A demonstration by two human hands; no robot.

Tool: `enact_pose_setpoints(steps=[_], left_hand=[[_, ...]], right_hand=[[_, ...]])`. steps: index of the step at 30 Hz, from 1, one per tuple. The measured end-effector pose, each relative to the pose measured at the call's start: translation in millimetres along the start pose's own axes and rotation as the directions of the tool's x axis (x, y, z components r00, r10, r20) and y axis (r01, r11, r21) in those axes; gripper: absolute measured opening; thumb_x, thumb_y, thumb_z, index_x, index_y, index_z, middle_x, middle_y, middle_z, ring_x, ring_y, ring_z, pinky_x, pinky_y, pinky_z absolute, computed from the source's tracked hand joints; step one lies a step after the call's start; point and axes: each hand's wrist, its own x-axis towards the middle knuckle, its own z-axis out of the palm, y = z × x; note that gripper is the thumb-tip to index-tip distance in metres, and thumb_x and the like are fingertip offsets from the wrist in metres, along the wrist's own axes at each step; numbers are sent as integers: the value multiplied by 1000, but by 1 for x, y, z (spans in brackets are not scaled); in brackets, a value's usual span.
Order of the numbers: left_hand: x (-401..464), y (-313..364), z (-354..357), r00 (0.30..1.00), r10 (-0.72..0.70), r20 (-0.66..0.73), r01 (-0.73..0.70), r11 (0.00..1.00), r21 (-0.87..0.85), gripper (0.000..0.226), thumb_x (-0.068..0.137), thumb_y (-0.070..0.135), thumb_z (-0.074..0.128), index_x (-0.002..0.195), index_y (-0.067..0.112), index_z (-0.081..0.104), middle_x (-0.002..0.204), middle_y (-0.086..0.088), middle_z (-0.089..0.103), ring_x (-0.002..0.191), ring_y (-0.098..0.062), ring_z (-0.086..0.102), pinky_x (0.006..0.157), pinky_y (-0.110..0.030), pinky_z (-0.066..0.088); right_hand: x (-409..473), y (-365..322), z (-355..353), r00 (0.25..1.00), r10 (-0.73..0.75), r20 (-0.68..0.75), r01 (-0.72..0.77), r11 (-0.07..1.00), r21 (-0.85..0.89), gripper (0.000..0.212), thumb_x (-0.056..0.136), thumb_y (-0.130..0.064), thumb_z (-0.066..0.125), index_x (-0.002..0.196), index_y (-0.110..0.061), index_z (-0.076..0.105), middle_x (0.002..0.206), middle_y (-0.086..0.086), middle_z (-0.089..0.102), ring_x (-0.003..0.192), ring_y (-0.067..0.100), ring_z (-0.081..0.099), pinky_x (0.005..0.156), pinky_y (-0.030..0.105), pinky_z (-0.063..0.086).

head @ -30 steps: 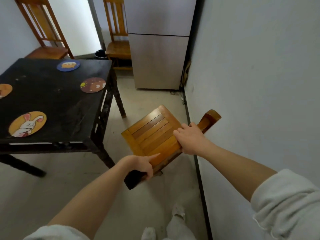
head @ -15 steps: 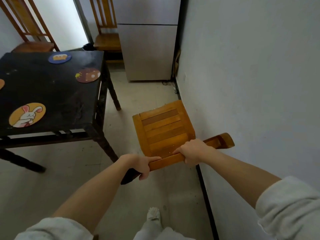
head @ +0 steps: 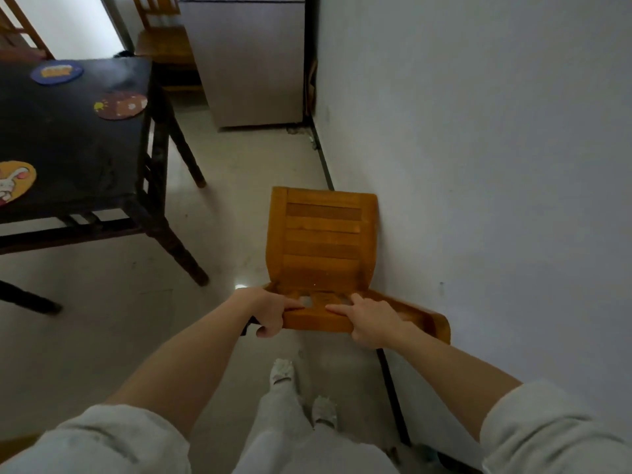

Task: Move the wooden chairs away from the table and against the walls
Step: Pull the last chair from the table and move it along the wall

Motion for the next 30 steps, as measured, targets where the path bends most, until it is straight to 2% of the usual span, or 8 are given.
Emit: enact_pose_setpoints(steps=[2,8,13,16,20,22,26,30], left_hand=[[-2,10,16,1000,19,6,-19,1000,1,101,67,5,63,143,47,11,126,-9,42,105,-30,44,76,-39,41],[-13,28,61,999,45,18,-44,999,-15,99,73,2,61,147,38,5,113,-8,45,96,-27,47,78,-38,46],[-29,27,87,999,49,23,-50,999,4,99,75,4,61,147,38,2,130,-14,43,109,-32,49,86,-41,46],[-38,25,101,997,62,38,-62,998,4,99,76,6,62,146,40,2,134,-14,42,114,-34,47,91,-44,46],[-51,31,116,996,68,56,-69,998,14,99,75,9,64,146,40,3,137,-14,40,117,-36,46,92,-45,46],[-58,38,122,996,66,61,-67,998,18,99,76,10,64,147,39,2,138,-14,38,117,-36,45,90,-43,45],[-70,57,135,998,44,55,-44,999,3,98,77,12,64,147,40,0,142,-14,32,118,-37,43,84,-39,43],[-81,76,150,998,6,55,-5,1000,-19,99,78,13,65,146,42,-1,150,-17,21,127,-41,36,93,-42,41]], right_hand=[[-12,0,16,1000,2,4,-2,1000,13,63,92,-29,46,146,-46,15,128,13,43,107,34,51,81,42,42],[-42,-13,47,999,13,36,-14,1000,12,64,94,-27,44,146,-47,13,134,15,37,113,35,47,71,38,35],[-60,-35,57,997,45,66,-48,998,37,63,95,-29,43,145,-50,11,129,13,38,109,33,48,71,37,39],[-71,-48,62,993,54,101,-59,997,49,62,95,-32,45,144,-52,11,125,11,39,103,31,49,68,34,39],[-87,-58,65,989,76,125,-86,993,81,63,95,-28,44,143,-55,12,115,8,39,74,17,40,51,27,27],[-96,-59,66,988,88,124,-98,992,79,63,95,-25,43,142,-54,15,105,4,36,67,14,37,49,27,25],[-115,-56,66,989,86,124,-95,993,69,62,94,-25,45,142,-54,19,98,-1,34,67,14,42,50,25,29],[-134,-52,67,990,58,130,-66,996,60,60,94,-26,47,141,-53,22,102,0,39,72,13,44,52,23,29]])
